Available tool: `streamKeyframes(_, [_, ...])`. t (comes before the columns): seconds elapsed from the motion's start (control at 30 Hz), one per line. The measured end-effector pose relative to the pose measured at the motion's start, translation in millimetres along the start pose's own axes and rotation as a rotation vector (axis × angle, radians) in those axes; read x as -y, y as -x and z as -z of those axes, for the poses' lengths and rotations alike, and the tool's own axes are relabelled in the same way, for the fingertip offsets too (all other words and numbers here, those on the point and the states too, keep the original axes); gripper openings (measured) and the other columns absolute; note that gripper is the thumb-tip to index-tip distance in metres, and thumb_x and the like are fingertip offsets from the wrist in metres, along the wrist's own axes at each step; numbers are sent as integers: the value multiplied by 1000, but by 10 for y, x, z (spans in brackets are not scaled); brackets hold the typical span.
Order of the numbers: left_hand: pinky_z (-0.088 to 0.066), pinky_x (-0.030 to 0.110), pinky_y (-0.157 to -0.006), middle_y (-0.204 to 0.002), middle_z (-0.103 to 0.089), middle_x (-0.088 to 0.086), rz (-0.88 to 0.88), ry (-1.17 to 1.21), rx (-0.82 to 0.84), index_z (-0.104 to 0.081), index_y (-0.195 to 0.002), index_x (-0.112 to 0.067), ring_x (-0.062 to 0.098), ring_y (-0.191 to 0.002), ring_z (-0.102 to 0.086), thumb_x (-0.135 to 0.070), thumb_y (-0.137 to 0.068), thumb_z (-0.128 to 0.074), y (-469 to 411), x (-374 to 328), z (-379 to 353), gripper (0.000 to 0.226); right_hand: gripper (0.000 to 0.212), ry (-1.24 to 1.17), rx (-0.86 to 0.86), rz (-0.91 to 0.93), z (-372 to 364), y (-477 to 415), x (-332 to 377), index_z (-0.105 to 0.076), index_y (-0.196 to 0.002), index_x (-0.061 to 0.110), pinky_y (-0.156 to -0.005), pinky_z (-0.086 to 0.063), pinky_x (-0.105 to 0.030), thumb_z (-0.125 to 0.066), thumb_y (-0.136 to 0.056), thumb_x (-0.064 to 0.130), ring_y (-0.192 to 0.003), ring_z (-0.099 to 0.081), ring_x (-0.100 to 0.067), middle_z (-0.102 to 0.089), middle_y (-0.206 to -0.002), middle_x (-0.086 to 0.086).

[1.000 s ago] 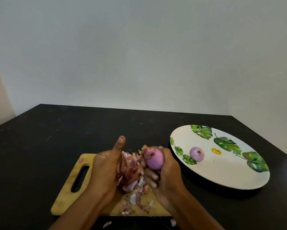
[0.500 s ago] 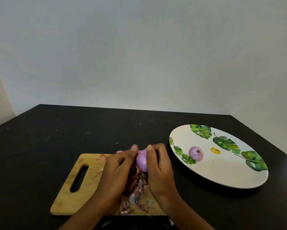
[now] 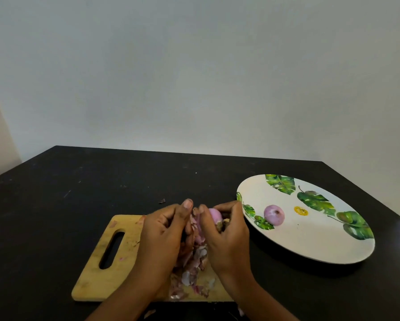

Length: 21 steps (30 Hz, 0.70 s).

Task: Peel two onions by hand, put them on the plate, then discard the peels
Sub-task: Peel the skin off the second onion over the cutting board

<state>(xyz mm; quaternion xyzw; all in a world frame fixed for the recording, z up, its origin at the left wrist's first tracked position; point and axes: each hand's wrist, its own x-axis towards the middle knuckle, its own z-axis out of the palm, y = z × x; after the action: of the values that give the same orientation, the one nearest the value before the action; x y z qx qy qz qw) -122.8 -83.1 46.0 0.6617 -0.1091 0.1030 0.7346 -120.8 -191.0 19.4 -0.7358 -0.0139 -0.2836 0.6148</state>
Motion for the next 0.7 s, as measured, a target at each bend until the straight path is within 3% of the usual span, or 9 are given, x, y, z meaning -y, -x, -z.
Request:
streamKeyframes(0.07, [-40, 15, -46, -49, -52, 1, -85, -80, -93, -52, -61, -7, 5, -43, -47, -31, -91, -45, -45, -15, 70, 38, 23, -35, -16, 11, -9, -20, 4, -53, -91, 23, -63, -48, -10, -66, -79, 39, -81, -61, 0, -60, -85, 6])
streamKeyframes(0.17, [-46, 25, -59, -78, -63, -4, -101, -190, -202, -54, -94, -20, 11, -64, -58, -15, -95, -44, -199, 56, 234, 11, 29, 56, -9, 36, -26, -40, -95, -52, -102, 31, -73, -46, -7, -67, -80, 41, -96, -56, 5, -59, -99, 14])
streamKeyframes(0.23, [-52, 29, -62, -94, -60, -9, -105, -254, -238, -48, -107, -28, 14, -71, -63, 4, -92, -43, -274, 127, 323, 35, 32, 121, -10, 70, -26, -62, -191, -52, -112, 32, -79, -46, -6, -68, -84, 35, -105, -52, 9, -56, -109, 17])
streamKeyframes(0.27, [-54, 30, -63, -96, -60, -11, -132, -308, -240, -52, -104, -27, 13, -74, -64, 9, -89, -41, -295, 147, 357, 41, 33, 141, -15, 103, -23, -78, -235, -54, -117, 29, -81, -46, -6, -67, -86, 30, -107, -52, 8, -57, -113, 14])
streamKeyframes(0.37, [-56, 44, -72, -84, -67, -13, -123, -444, -257, -64, -64, -23, 4, -81, -64, 10, -83, -43, -331, 227, 437, 43, 31, 211, -37, 211, -9, -123, -311, -60, -115, 17, -84, -44, -3, -70, -86, 12, -107, -53, 3, -59, -114, 2])
streamKeyframes(0.47, [-55, 49, -70, -73, -69, -11, -72, -460, -250, -68, -63, -25, 6, -72, -65, -20, -88, -48, -347, 293, 454, 32, 34, 301, -102, 289, 44, -179, -377, -59, -108, 13, -82, -44, -4, -74, -79, 1, -96, -59, -7, -61, -104, -2])
streamKeyframes(0.57, [-53, 45, -66, -54, -64, 3, -91, -527, -273, -63, -52, -15, 20, -56, -62, -39, -97, -41, -341, 269, 452, 55, 36, 348, -152, 303, 154, -281, -394, -58, -106, 8, -78, -53, -19, -76, -76, -3, -90, -60, -16, -61, -100, -5])
streamKeyframes(0.63, [-53, 41, -62, -51, -60, 5, -132, -566, -306, -62, -63, -9, 17, -52, -61, -35, -97, -38, -351, 241, 467, 49, 37, 408, -246, 292, 279, -388, -356, -58, -106, 6, -77, -53, -27, -77, -76, 1, -90, -58, -17, -60, -100, -6])
streamKeyframes(0.7, [-52, 24, -53, -65, -62, -2, -167, -614, -345, -58, -93, -9, 5, -52, -62, -22, -97, -42, -370, 229, 487, 21, 38, 507, -349, 274, 450, -519, -304, -57, -108, 6, -77, -48, -31, -78, -76, 4, -94, -53, -20, -58, -104, -10])
